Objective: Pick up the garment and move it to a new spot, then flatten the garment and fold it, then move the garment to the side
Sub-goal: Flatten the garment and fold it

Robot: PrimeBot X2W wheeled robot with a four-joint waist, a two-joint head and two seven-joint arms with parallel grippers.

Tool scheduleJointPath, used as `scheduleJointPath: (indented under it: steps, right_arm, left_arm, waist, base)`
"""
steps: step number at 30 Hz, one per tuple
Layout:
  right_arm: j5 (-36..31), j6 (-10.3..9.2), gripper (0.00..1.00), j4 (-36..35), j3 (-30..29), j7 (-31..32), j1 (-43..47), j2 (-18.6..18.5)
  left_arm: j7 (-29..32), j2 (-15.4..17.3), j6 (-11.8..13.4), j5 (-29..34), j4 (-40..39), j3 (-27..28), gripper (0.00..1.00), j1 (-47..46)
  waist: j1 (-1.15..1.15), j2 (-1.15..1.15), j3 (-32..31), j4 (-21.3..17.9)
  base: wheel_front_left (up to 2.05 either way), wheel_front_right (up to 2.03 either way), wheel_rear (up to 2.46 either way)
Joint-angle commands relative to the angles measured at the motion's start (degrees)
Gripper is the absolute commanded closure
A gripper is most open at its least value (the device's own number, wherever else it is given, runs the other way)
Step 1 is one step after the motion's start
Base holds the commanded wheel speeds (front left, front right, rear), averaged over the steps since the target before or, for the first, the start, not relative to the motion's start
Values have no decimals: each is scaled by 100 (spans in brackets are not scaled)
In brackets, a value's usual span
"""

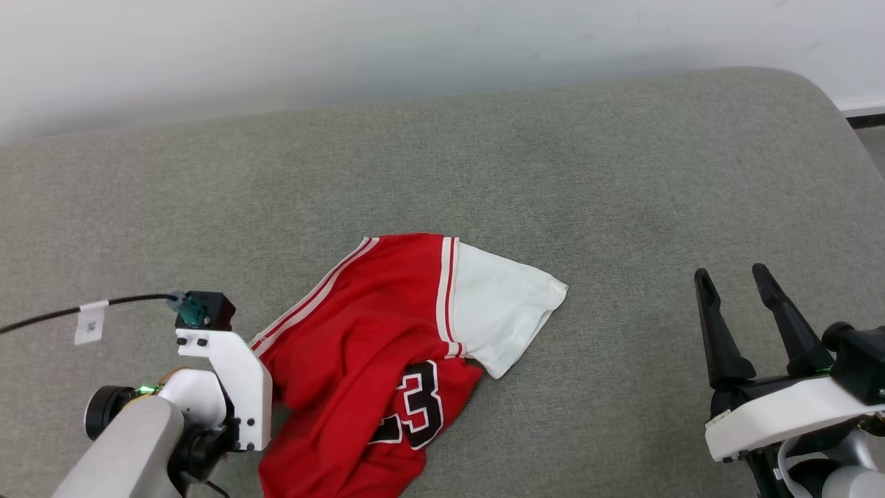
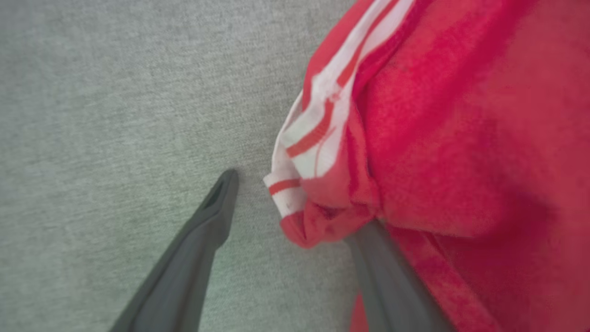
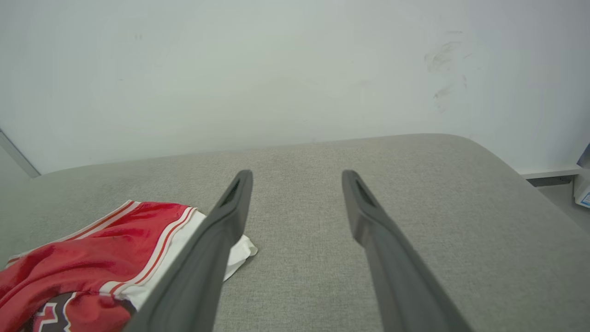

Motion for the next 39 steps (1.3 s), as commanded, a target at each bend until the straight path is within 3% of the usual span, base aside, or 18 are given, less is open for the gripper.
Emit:
scheduleJointPath:
  steps: [1,2,3,6,12,17,21,25,32,33,34,35,39]
  right_arm:
    - [28,-2,0,21,-2,-50,-75,18]
    - [39,-2,0,34,2,-68,-90,17]
    - [54,-2,0,47,4,-81,-101,17]
    - [69,-2,0,73,-3,-116,-102,17]
    - [73,-2,0,120,-73,-133,-86,17]
    - [45,-2,0,106,-113,-99,-62,17]
    - [31,-2,0,71,-131,-83,-30,17]
    - [35,-2,0,41,-119,-63,-37,17]
    - [34,-2,0,13,-55,-46,-83,17]
    - [27,-2,0,12,-51,-46,-90,17]
    - [18,-2,0,12,-45,-44,-89,17]
    - [13,-2,0,6,-39,-40,-89,17]
    - [6,-2,0,2,-70,-35,-56,17]
  left_arm:
    - [319,-46,-77,-87,220,-169,18,67]
    - [477,-48,-103,-122,292,-232,63,76]
    - [557,-88,-126,-189,340,-245,100,96]
    - [489,-100,-122,-160,405,-229,100,3]
    - [-807,-112,109,330,119,27,100,-461]
    - [-1540,-246,221,778,-484,-102,100,-663]
    - [-1653,-441,192,1021,-965,-427,100,-663]
    - [-1504,-741,-15,1213,-1297,-1070,100,-451]
    - [-1293,-1255,-347,1121,-885,-1863,100,-46]
    - [-1282,-1300,-368,1093,-792,-1919,79,13]
    - [-1348,-1349,-376,1097,-737,-1949,45,20]
    - [-1441,-1399,-377,1088,-708,-1944,0,30]
    - [-2027,-1489,-300,1220,-727,-1869,0,11]
  waist:
    - [0,0,46,-59]
    - [0,0,57,-77]
    - [0,0,65,-91]
    - [0,0,81,-118]
    - [0,0,32,-89]
    - [0,0,-60,-28]
    - [0,0,-87,21]
    - [0,0,-71,70]
    - [0,0,-34,101]
    - [0,0,-37,102]
    - [0,0,-46,104]
    - [0,0,-46,103]
    - [0,0,-78,137]
  base:
    - [0,0,0]
    - [0,0,0]
    - [0,0,0]
    - [0,0,0]
    - [0,0,0]
    - [0,0,0]
    - [0,0,0]
    - [0,0,0]
    - [0,0,0]
    - [0,0,0]
    - [0,0,0]
    - [0,0,0]
    - [0,0,0]
